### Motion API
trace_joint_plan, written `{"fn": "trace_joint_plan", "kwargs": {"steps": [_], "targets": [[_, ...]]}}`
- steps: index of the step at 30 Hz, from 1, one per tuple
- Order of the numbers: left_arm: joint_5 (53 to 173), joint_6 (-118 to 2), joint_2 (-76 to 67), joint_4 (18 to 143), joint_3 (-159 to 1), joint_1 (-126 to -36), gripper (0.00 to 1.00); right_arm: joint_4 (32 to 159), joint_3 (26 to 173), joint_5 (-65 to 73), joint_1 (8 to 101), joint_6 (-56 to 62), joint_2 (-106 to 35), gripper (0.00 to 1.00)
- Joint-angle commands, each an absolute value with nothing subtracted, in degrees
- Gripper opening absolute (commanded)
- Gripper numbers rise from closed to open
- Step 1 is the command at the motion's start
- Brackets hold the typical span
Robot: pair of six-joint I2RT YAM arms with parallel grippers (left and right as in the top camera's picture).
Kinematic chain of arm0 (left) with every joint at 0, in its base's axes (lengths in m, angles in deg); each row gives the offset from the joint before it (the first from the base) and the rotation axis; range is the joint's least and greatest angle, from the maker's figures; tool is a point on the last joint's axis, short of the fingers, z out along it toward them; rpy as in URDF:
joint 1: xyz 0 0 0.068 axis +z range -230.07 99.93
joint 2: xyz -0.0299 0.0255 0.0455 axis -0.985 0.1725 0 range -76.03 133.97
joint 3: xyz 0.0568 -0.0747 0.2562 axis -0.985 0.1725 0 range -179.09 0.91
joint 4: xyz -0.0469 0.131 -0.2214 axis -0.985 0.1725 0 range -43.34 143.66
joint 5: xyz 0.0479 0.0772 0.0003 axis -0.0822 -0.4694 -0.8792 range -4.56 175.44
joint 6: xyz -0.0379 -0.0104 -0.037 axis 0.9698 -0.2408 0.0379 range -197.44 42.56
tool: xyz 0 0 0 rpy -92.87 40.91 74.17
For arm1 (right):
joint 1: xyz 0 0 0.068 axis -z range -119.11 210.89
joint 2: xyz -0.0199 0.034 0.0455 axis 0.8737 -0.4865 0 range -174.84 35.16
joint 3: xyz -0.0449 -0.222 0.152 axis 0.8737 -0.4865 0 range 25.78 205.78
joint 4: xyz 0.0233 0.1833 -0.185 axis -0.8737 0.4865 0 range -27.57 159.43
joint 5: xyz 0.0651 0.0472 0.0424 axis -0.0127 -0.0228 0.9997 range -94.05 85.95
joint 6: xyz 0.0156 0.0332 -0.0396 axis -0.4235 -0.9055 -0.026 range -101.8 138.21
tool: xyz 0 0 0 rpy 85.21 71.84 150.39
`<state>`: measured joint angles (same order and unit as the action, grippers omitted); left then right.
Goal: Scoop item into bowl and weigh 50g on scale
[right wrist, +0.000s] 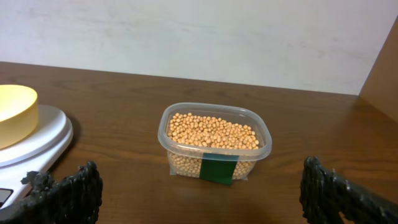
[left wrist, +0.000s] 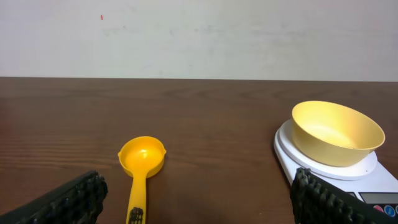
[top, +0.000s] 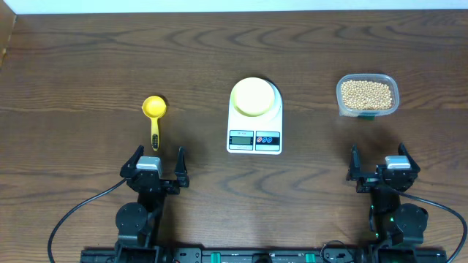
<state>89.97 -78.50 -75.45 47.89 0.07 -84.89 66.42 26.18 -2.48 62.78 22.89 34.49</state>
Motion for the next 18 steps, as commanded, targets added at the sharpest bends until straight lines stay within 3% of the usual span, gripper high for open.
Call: {"fn": "trace_joint_plan", "kwargs": {"steps": [1, 18], "targets": [[90.76, -77.97, -75.8, 50.27, 0.68, -84.8, 0.96, 66.6, 26.1, -2.18, 62.23, 23.0, 34.86, 0.99], [90.76, -77.95, -75.8, 50.27, 0.68, -84.8, 0.96, 66.6, 26.1, -2.18, 62.23, 22.98, 34.86, 0.99]]}}
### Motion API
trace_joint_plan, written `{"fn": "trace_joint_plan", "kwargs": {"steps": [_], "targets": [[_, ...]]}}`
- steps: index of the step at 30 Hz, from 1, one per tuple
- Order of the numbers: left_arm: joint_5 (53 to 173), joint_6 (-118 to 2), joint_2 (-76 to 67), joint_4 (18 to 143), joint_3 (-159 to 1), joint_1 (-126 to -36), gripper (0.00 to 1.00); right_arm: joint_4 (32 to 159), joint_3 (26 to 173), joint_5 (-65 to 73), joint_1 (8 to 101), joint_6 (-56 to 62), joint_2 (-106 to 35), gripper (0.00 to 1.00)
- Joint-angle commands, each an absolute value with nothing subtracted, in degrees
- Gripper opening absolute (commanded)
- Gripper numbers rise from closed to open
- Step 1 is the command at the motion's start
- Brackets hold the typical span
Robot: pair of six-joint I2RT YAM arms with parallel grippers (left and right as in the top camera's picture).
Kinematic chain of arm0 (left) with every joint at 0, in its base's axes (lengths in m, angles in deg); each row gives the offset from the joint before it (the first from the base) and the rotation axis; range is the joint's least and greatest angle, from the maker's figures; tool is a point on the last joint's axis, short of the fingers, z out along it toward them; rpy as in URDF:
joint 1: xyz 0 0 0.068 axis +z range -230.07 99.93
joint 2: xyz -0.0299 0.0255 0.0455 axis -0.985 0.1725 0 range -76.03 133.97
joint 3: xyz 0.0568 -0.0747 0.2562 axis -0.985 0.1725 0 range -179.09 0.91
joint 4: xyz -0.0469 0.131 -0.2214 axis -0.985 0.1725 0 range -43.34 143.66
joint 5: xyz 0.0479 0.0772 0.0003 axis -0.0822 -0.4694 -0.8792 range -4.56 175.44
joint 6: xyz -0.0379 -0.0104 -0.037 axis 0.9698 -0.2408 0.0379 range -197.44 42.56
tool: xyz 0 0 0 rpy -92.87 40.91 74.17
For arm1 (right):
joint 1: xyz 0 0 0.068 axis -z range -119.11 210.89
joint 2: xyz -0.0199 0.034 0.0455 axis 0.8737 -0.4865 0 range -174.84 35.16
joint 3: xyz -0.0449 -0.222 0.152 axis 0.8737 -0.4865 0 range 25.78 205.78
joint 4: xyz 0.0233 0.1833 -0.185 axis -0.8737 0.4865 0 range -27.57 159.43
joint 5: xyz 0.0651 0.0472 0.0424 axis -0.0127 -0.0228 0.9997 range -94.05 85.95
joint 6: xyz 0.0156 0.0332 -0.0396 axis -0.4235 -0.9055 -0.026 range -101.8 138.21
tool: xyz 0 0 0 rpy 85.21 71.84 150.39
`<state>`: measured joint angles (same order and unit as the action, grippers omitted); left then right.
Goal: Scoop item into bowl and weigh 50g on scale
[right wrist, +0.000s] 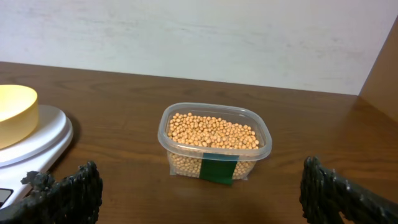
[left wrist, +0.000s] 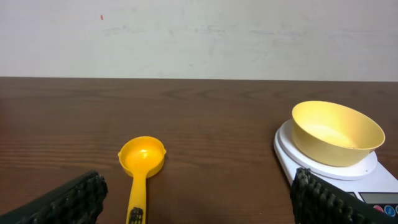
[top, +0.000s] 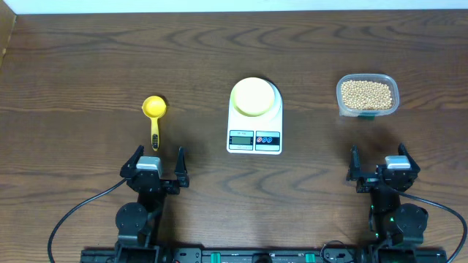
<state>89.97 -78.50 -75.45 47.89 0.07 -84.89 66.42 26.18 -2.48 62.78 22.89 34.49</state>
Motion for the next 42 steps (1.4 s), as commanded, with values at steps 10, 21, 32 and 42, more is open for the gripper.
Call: {"fn": "trace_joint_plan", "kwargs": {"steps": [10, 21, 32, 42], "targets": [[90.78, -77.49, -75.8, 50.38, -0.96, -84.8, 0.96, 66.6, 26.1, -2.18, 62.23, 22.98, 34.86, 0.99], [90.76, -76.22, -73.02, 50.45, -2.27, -84.8, 0.96, 66.6, 26.1, -2.18, 62.23, 23.0, 34.86, 0.99], [90.72, -76.27, -64.08, 50.49, -9.44, -84.73, 0.96, 66.6, 26.1, -2.18, 62.23, 22.98, 34.86, 0.99], [90.89, -75.81, -48.13, 54.89, -24.39, -84.73, 0.96, 66.6, 26.1, -2.18, 62.23, 23.0, 34.86, 0.99]]}}
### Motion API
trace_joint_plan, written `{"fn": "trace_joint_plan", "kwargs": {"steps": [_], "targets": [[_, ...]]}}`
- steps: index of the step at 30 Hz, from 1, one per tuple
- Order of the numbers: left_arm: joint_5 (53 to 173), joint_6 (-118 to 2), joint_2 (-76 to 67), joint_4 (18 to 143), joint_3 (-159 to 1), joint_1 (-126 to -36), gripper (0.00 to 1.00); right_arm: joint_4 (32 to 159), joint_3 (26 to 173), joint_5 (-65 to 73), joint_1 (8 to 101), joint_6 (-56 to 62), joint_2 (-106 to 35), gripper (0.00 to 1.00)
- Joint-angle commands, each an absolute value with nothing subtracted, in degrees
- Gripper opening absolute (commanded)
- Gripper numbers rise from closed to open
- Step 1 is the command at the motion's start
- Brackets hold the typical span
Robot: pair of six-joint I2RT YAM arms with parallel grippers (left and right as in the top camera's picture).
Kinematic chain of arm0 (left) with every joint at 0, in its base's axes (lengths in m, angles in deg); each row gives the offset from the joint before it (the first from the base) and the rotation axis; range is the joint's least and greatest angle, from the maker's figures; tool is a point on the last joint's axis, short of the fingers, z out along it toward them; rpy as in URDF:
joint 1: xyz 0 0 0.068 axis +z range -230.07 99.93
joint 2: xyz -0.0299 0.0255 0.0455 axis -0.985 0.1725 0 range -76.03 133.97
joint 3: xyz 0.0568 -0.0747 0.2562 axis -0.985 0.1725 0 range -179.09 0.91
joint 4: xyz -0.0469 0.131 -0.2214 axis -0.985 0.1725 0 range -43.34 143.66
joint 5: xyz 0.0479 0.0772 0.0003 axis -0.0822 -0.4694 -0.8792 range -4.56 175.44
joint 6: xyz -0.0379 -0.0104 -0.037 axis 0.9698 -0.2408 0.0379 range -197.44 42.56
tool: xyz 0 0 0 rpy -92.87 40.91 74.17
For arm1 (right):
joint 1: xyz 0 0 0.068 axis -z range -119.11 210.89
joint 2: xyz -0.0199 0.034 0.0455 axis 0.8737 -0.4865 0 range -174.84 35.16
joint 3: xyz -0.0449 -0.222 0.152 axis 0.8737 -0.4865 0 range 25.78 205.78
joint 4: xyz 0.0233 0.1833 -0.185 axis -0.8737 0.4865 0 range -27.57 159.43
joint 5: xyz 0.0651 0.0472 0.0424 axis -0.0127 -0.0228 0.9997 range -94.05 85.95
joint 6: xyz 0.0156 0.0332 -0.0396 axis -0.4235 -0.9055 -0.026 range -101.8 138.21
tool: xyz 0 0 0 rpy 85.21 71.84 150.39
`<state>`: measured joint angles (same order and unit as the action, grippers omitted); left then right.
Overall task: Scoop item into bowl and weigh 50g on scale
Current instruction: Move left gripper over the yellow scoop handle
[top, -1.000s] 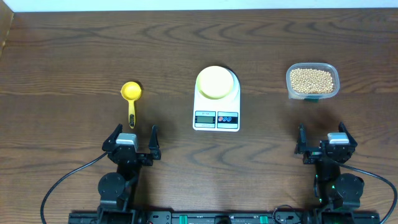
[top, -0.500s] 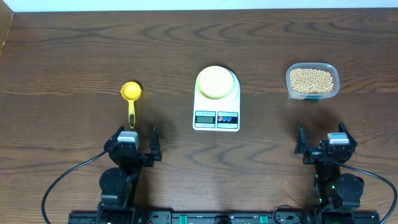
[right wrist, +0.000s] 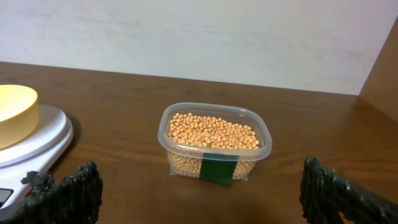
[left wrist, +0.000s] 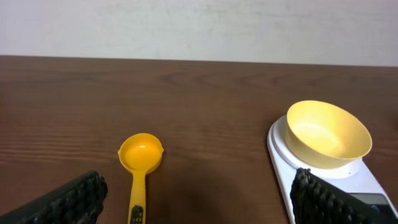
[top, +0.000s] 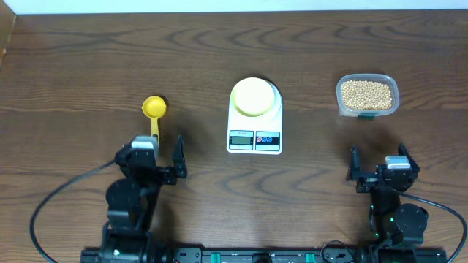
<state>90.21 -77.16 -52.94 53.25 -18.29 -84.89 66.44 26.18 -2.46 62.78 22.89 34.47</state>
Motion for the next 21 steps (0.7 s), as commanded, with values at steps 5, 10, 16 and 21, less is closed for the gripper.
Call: {"fn": "trace_joint_plan", "kwargs": {"steps": [5, 10, 16, 21], "targets": [[92.12, -74.98, -37.55, 62.43, -36.06, -84.73, 0.96, 66.6, 26.1, -2.18, 62.23, 23.0, 34.86, 0.99], [96.33, -74.98, -24.63, 71.91, -50.51, -84.12, 0.96, 66.6, 26.1, -2.18, 62.23, 22.98, 34.86, 0.99], [104.44, -74.98, -9.33, 82.99, -67.84, -79.75, 0.96, 66.6, 26.1, -2.18, 62.23, 23.0, 34.86, 0.99], [107.79, -75.13, 2.21, 92.0, -80.15, -76.06, 0.96, 66.6, 26.1, -2.18, 62.23, 23.0, 34.86, 0.99]]}}
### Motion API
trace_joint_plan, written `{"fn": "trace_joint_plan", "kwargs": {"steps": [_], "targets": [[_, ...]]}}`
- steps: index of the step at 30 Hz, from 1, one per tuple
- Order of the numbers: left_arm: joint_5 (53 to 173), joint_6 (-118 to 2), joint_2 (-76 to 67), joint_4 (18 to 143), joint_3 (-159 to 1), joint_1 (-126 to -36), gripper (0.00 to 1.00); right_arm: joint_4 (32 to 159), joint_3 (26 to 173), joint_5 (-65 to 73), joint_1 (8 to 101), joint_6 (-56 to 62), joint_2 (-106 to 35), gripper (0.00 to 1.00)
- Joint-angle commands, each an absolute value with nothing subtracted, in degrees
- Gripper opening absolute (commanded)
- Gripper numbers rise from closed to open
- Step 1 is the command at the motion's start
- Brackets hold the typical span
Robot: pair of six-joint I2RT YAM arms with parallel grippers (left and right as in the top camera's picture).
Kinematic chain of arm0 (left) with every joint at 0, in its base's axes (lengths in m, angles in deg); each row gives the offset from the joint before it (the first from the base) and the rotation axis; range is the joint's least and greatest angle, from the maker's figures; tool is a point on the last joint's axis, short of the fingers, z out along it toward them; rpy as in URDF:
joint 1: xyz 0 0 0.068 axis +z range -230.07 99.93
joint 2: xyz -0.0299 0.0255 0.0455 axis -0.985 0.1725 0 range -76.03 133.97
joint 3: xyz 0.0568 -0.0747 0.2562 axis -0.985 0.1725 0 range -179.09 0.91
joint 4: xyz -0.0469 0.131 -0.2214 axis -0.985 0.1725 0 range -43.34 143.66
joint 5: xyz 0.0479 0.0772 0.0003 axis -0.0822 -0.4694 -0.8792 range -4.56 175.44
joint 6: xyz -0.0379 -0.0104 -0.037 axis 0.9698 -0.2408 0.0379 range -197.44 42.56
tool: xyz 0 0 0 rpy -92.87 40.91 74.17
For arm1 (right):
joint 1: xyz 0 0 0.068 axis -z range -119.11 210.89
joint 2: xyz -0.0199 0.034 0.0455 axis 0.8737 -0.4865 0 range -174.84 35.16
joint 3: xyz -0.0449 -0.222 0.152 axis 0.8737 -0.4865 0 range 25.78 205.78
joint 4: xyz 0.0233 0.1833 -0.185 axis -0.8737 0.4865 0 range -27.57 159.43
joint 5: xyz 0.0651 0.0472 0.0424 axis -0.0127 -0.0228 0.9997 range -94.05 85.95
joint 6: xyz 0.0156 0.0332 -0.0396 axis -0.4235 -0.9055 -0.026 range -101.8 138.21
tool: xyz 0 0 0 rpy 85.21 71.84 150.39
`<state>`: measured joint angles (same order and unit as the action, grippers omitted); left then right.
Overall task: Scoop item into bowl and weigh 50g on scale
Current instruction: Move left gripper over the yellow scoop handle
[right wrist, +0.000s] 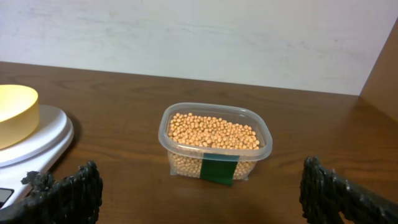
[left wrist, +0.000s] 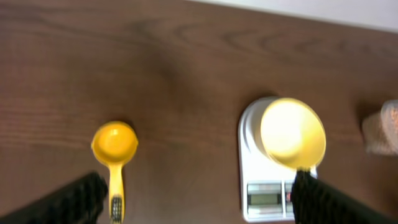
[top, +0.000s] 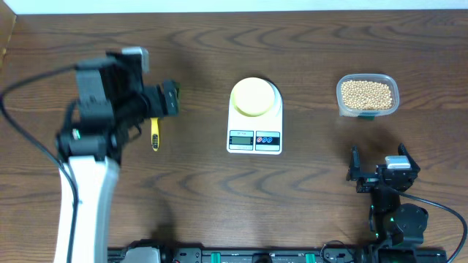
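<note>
A yellow scoop (left wrist: 114,144) lies on the dark wood table, left of the white scale (top: 254,140). The yellow bowl (top: 254,96) stands on the scale. A clear tub of soybeans (top: 367,94) sits at the back right. My left gripper (left wrist: 193,205) hangs open high above the table and looks down, with the scoop by its left finger and the scale by its right. In the overhead view the left arm covers the scoop's cup, so only the handle (top: 154,136) shows. My right gripper (right wrist: 202,199) rests open near the front edge, facing the tub (right wrist: 215,141).
The left arm (top: 88,168) reaches from the front left up over the scoop area, and a black cable (top: 29,146) loops beside it. A wooden panel (right wrist: 379,74) stands at the table's right side. Bare wood lies between the scale and the tub.
My left arm has risen and moved toward the back, from low behind the scoop's handle to high over the scoop, now looking down. It stays open. The right arm has not moved.
Both grippers first rested open at the front edge, the left facing the scoop, the right facing the tub. The left then stood slightly higher and closer to the scoop. Now it hangs high above the scoop. Scoop, bowl, scale and tub stayed put.
</note>
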<state>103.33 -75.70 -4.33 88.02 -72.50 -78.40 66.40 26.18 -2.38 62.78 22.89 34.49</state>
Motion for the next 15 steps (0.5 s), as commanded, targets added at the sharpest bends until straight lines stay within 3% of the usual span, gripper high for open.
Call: {"fn": "trace_joint_plan", "kwargs": {"steps": [1, 5, 15], "targets": [[107.83, -75.48, 4.72, 94.67, -82.81, -75.38, 0.96, 66.6, 26.1, -2.18, 62.23, 22.98, 34.86, 0.99], [108.03, -76.94, 12.83, 102.4, -90.18, -73.19, 0.96, 66.6, 26.1, -2.18, 62.23, 23.0, 34.86, 0.99], [99.64, -79.31, 21.73, 98.71, -90.07, -70.55, 0.96, 66.6, 26.1, -2.18, 62.23, 23.0, 34.86, 0.99]]}}
